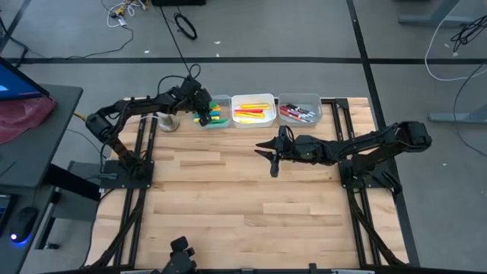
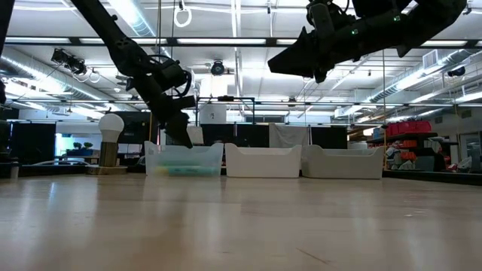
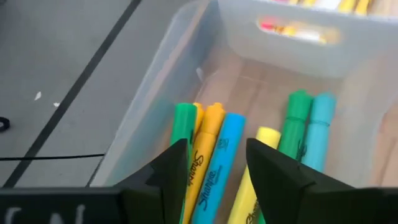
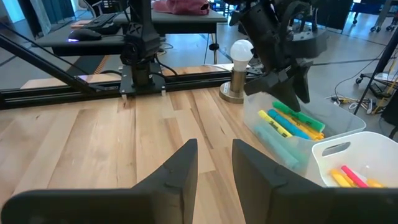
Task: Pick & Place Markers
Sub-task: Put the green highlighter pen into the transparent bin
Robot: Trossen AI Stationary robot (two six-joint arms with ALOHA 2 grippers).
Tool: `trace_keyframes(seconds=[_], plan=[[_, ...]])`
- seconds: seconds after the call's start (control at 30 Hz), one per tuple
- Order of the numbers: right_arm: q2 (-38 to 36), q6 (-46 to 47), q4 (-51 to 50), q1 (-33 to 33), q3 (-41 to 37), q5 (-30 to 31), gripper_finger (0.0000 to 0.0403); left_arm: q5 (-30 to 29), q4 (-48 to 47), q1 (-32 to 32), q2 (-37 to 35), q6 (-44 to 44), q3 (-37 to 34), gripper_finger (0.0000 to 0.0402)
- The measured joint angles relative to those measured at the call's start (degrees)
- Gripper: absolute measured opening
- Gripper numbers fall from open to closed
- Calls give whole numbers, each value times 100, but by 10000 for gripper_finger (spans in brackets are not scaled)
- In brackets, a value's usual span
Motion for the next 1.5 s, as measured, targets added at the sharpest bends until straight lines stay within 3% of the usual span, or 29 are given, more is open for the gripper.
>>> trace_keyframes(seconds=[0.17, 0.37, 0.77, 0.97, 1.23, 1.5], plan=[[0, 42, -23, 0, 0, 0, 100, 107, -122, 0, -298, -315, 0, 163], [2, 179, -155, 0, 0, 0, 100, 444, -233, -3, -419, -566, -2, 127], [7, 249, -160, 0, 0, 48, 100, -331, 379, 7, 520, -1134, -4, 7], [7, 241, -138, 0, 0, 60, 100, -1203, 1179, 2, 952, -1447, -2, 8], [7, 227, -134, 2, 0, 60, 100, -121, 1115, -52, 1037, -937, 10, 7], [7, 212, -134, 0, 0, 61, 100, -311, 1061, -118, 642, -710, -4, 8]])
